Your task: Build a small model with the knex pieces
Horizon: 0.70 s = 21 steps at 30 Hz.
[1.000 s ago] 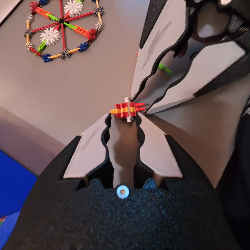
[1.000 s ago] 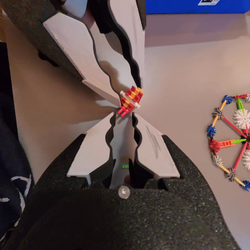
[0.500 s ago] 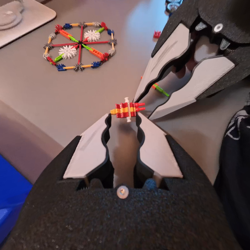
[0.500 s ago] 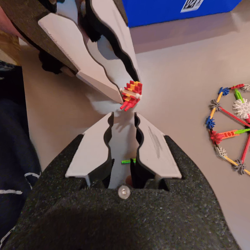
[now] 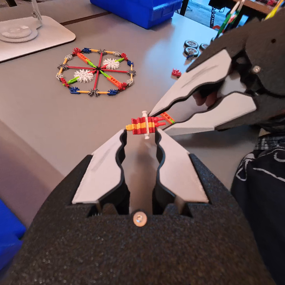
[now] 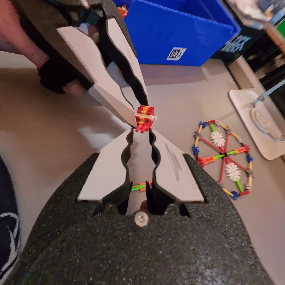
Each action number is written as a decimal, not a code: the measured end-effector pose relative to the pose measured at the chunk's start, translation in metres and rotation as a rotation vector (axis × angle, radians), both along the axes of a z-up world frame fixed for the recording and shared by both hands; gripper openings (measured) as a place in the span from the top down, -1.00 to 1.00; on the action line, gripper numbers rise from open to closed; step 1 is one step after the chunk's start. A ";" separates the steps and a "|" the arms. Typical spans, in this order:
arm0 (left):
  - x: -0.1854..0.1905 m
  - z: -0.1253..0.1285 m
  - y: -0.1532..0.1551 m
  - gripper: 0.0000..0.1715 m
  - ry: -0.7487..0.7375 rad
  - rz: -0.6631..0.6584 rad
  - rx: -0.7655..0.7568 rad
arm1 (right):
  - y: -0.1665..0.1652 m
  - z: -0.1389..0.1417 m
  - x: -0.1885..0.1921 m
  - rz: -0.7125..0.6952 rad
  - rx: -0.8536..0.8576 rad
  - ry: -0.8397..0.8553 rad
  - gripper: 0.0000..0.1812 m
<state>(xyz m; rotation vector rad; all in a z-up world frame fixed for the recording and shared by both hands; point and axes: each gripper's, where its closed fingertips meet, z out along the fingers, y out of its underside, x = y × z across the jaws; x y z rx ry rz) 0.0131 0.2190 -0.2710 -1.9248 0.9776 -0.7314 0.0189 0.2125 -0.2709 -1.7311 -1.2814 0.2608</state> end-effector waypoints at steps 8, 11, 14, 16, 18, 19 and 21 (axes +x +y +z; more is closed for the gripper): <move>0.002 -0.005 -0.003 0.59 0.004 0.013 -0.020 | -0.002 0.001 0.005 -0.013 0.113 -0.074 0.86; 0.003 -0.005 -0.004 0.59 0.025 0.014 -0.002 | -0.004 0.000 0.006 -0.010 0.113 -0.083 0.86; 0.002 -0.006 -0.004 0.58 0.058 0.001 0.033 | -0.004 -0.003 0.007 -0.002 0.103 -0.102 0.88; 0.002 -0.007 -0.008 0.58 0.078 -0.037 0.049 | -0.006 -0.004 0.007 0.015 0.078 -0.089 0.89; 0.000 -0.009 -0.011 0.54 0.117 -0.082 0.077 | -0.007 -0.004 0.007 0.030 0.056 -0.077 0.90; -0.002 -0.011 -0.011 0.49 0.148 -0.095 0.092 | -0.008 -0.005 0.008 0.038 0.044 -0.073 0.90; -0.004 -0.015 -0.012 0.29 0.214 -0.129 0.121 | -0.011 -0.006 0.008 0.070 0.027 -0.075 0.90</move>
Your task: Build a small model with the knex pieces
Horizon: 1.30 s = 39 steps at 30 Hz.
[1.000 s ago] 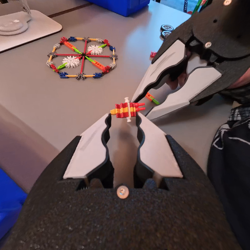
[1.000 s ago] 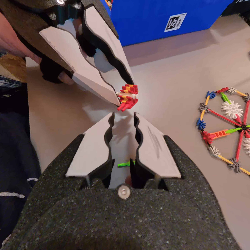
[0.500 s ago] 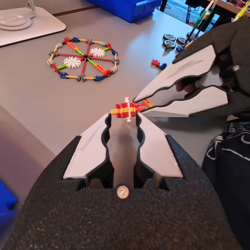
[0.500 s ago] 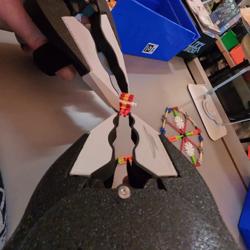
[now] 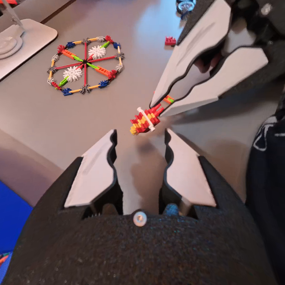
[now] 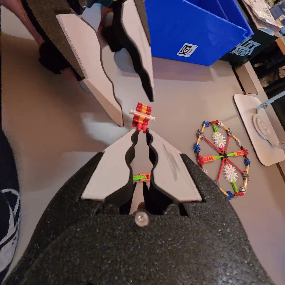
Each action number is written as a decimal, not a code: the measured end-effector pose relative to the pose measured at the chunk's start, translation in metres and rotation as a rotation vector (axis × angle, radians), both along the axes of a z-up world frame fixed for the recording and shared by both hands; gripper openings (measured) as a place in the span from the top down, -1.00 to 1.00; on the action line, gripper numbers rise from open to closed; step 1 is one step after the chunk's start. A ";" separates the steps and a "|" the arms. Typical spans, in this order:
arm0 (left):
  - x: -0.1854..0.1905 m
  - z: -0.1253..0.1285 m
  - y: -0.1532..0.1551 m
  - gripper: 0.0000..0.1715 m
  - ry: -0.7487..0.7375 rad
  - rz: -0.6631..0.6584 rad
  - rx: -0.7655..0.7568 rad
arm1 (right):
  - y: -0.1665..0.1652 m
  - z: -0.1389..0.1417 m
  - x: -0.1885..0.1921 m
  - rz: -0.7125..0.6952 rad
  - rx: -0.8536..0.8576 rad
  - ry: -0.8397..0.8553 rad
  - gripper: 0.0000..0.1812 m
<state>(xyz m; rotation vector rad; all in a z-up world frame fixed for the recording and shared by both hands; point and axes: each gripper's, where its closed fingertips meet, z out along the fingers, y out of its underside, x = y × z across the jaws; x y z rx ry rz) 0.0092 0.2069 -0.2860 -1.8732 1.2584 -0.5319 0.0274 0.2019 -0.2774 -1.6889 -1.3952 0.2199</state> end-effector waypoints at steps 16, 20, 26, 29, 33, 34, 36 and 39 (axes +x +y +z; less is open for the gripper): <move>0.016 -0.006 -0.018 0.62 0.022 -0.233 0.037 | -0.017 0.002 0.001 0.151 -0.215 0.149 0.79; 0.017 -0.001 -0.018 0.62 0.012 -0.235 0.073 | -0.018 -0.002 0.000 0.146 -0.236 0.141 0.87; 0.018 0.007 -0.020 0.62 0.001 -0.260 0.120 | -0.021 0.006 -0.001 0.161 -0.294 0.221 0.88; 0.017 0.006 -0.024 0.62 -0.023 -0.272 0.085 | -0.024 0.006 -0.002 0.188 -0.283 0.214 0.89; 0.013 -0.006 -0.029 0.62 0.069 -0.339 0.093 | -0.029 -0.002 -0.003 0.238 -0.212 0.119 0.90; 0.012 -0.009 -0.032 0.62 0.094 -0.361 0.096 | -0.030 -0.004 -0.003 0.253 -0.192 0.090 0.89; 0.012 -0.013 -0.035 0.62 0.130 -0.405 0.119 | -0.032 -0.006 -0.003 0.276 -0.153 0.050 0.90; 0.012 -0.020 -0.040 0.63 0.160 -0.456 0.106 | -0.036 -0.009 -0.003 0.318 -0.105 -0.005 0.89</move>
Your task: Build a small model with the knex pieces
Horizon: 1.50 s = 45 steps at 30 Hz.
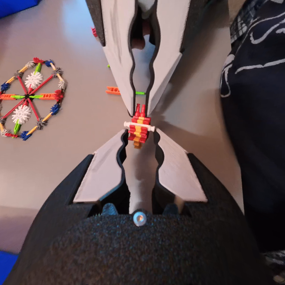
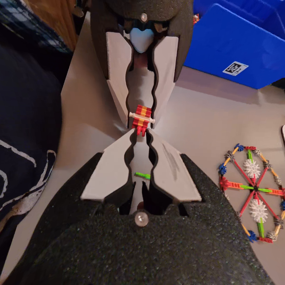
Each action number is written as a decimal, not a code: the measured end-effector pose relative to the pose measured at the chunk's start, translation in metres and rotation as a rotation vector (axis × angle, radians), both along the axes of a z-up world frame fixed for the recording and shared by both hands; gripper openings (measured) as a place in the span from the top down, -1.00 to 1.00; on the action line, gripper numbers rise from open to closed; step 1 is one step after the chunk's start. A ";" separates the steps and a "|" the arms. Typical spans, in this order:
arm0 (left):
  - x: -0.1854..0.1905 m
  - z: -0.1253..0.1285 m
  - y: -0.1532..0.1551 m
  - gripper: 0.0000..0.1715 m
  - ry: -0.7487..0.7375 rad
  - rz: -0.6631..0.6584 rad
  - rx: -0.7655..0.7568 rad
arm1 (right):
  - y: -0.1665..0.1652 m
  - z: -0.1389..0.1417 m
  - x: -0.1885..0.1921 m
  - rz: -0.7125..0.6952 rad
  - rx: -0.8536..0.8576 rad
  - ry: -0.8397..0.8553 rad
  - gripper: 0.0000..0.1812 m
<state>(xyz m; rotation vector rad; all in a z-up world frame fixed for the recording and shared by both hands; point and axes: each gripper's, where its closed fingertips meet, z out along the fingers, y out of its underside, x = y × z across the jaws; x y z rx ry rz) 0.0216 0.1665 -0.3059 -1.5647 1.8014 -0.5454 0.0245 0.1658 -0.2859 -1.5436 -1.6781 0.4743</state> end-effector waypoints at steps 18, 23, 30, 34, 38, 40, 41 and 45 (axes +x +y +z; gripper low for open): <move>0.004 -0.013 0.003 0.70 0.100 -0.001 0.131 | 0.003 -0.015 0.007 -0.045 0.009 -0.080 0.90; 0.004 -0.013 -0.001 0.78 0.139 -0.099 0.246 | -0.005 -0.016 0.008 0.021 -0.072 -0.050 0.90; 0.004 -0.013 -0.002 0.78 0.147 -0.174 0.272 | -0.005 -0.018 0.008 0.073 -0.049 -0.053 0.90; 0.004 -0.013 -0.008 0.78 0.158 -0.238 0.263 | -0.009 -0.019 0.008 0.129 -0.022 -0.082 0.90; 0.004 -0.014 -0.009 0.78 0.179 -0.291 0.266 | -0.010 -0.020 0.009 0.179 0.007 -0.121 0.89; 0.004 -0.014 -0.012 0.78 0.177 -0.318 0.238 | -0.012 -0.021 0.010 0.207 0.006 -0.139 0.89; 0.005 -0.014 -0.015 0.78 0.176 -0.336 0.215 | -0.015 -0.021 0.010 0.231 0.002 -0.149 0.89; 0.004 -0.015 -0.019 0.78 0.184 -0.388 0.168 | -0.018 -0.023 0.010 0.280 -0.008 -0.170 0.89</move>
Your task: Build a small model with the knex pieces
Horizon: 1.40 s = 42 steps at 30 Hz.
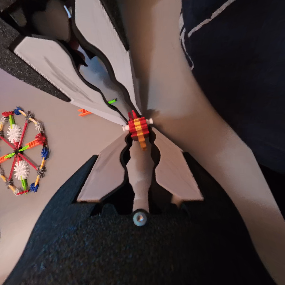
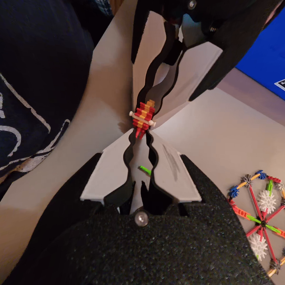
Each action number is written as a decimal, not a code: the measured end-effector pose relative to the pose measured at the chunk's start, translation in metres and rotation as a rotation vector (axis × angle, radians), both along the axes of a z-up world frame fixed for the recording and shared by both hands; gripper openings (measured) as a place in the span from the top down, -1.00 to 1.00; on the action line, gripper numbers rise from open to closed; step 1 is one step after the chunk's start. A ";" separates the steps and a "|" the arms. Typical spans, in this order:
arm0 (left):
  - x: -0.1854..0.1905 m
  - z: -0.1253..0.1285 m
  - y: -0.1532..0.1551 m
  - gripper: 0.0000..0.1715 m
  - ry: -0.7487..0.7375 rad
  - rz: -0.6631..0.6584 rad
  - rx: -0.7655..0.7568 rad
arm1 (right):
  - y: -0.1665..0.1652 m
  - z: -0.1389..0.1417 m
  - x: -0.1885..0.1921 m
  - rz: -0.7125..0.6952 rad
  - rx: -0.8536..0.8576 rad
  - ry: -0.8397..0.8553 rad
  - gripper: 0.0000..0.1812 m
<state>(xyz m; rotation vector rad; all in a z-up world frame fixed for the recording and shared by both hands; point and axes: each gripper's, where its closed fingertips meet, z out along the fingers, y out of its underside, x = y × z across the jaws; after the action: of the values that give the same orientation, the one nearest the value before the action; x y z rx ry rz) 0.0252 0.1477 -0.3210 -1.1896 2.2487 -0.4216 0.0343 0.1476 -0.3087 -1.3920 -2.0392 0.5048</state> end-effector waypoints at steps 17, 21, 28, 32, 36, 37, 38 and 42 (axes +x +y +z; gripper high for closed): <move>-0.002 0.001 -0.005 0.68 -0.033 0.123 -0.187 | 0.002 0.000 0.003 -0.065 -0.112 -0.002 0.89; -0.001 0.001 -0.005 0.77 -0.046 0.201 -0.158 | -0.001 -0.006 0.003 -0.108 -0.076 -0.020 0.89; -0.002 0.009 -0.004 0.78 -0.158 0.265 -0.137 | 0.001 0.003 0.001 -0.233 -0.144 0.097 0.85; 0.003 0.024 -0.008 0.79 -0.295 0.273 -0.197 | -0.001 0.015 0.003 -0.242 -0.213 0.180 0.83; 0.003 0.033 -0.014 0.79 -0.344 0.244 -0.216 | -0.008 0.025 0.001 -0.193 -0.226 0.230 0.88; 0.003 0.035 -0.017 0.79 -0.350 0.229 -0.227 | -0.011 0.026 0.001 -0.170 -0.237 0.237 0.89; 0.004 0.038 -0.020 0.79 -0.362 0.213 -0.236 | -0.014 0.029 0.001 -0.143 -0.234 0.251 0.89; 0.004 0.043 -0.028 0.79 -0.343 0.142 -0.230 | -0.022 0.036 0.001 -0.061 -0.209 0.256 0.90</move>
<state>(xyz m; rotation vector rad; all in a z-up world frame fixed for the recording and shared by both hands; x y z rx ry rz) 0.0296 0.1195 -0.2777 -1.2716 1.8468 -0.7807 0.0352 0.1260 -0.2729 -1.4224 -1.7736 0.8444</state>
